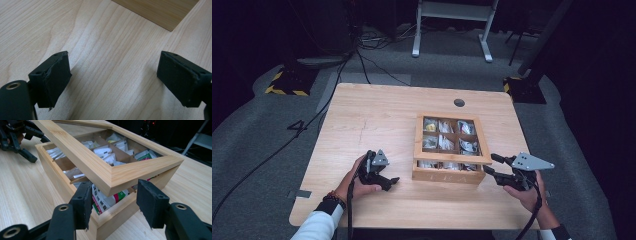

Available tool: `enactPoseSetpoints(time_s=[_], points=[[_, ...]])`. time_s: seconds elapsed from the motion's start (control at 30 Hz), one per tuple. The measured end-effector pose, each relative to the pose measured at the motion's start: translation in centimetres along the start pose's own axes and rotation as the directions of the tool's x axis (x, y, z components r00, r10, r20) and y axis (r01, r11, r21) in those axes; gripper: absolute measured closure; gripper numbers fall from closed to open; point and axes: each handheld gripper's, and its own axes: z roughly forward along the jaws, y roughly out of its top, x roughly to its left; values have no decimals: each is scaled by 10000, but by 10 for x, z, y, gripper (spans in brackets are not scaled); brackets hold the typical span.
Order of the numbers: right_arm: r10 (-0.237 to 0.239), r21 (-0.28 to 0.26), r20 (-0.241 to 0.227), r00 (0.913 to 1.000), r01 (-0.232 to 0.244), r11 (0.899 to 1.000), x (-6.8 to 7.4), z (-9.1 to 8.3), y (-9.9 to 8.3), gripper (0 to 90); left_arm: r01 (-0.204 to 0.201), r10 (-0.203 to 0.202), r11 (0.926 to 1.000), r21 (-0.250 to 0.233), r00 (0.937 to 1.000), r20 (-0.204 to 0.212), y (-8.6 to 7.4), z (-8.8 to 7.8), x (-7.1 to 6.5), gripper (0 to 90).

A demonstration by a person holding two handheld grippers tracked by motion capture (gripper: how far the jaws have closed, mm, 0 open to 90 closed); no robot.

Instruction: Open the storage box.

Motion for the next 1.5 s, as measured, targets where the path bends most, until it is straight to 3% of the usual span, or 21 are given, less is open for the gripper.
enactPoseSetpoints(time_s=[0.13, 0.2, 0.27, 0.33, 0.4, 0.57, 0.63, 0.77, 0.8, 0.97, 1.2, 1.37, 1.4, 1.5], points=[[21, -116, 48, 10000, -20, 9999, 0, -1, 2, 482, -54, 55, 10000, -31, 9992, 384, 4, -3, 0, 190], [57, -152, 65, 10000, -56, 9999, -1, -1, 4, 485, -151, 159, 9995, -268, 9994, 313, 8, -6, -2, 159], [136, -237, 68, 9999, -135, 9996, -1, -1, 5, 489, -375, 380, 9967, -718, 9993, 52, 12, -14, -5, 184], [117, -254, 125, 9999, -113, 9996, -1, -1, 6, 489, -575, 560, 9942, -905, 9982, -192, 15, -18, -7, 186], [108, -253, 141, 9998, -104, 9996, -1, -1, 7, 489, -624, 610, 9936, -937, 9980, -176, 17, -20, -8, 187], [150, -281, 146, 9998, -146, 9995, -1, -1, 7, 487, -934, 899, 9839, -1523, 9955, -302, 30, -35, -12, 192], [181, -250, 141, 9997, -177, 9995, -1, -1, 7, 482, -1261, 1207, 9797, -1555, 9917, -436, 38, -39, -16, 185], [167, -220, 197, 9997, -162, 9996, -1, -1, 8, 481, -1423, 1372, 9743, -1746, 9897, -415, 46, -43, -19, 187], [195, -208, 184, 9996, -191, 9996, -1, -1, 8, 480, -1539, 1469, 9688, -1941, 9879, -499, 52, -45, -21, 187], [171, -223, 191, 9997, -167, 9996, -1, -2, 9, 479, -1717, 1638, 9592, -2245, 9850, -535, 63, -50, -26, 186], [238, -248, 179, 9996, -234, 9994, -2, -2, 10, 476, -1969, 1849, 9345, -2967, 9804, -683, 82, -59, -33, 199], [355, -273, 125, 9993, -352, 9990, -3, -2, 10, 473, -2076, 1957, 9313, -2993, 9782, -695, 88, -58, -35, 205], [359, -284, 101, 9993, -356, 9990, -3, -2, 11, 473, -2280, 2099, 9296, -2896, 9733, -924, 89, -57, -36, 207], [366, -291, 110, 9993, -363, 9989, -4, -2, 11, 473, -2338, 2142, 9282, -2896, 9719, -979, 92, -56, -37, 211]])
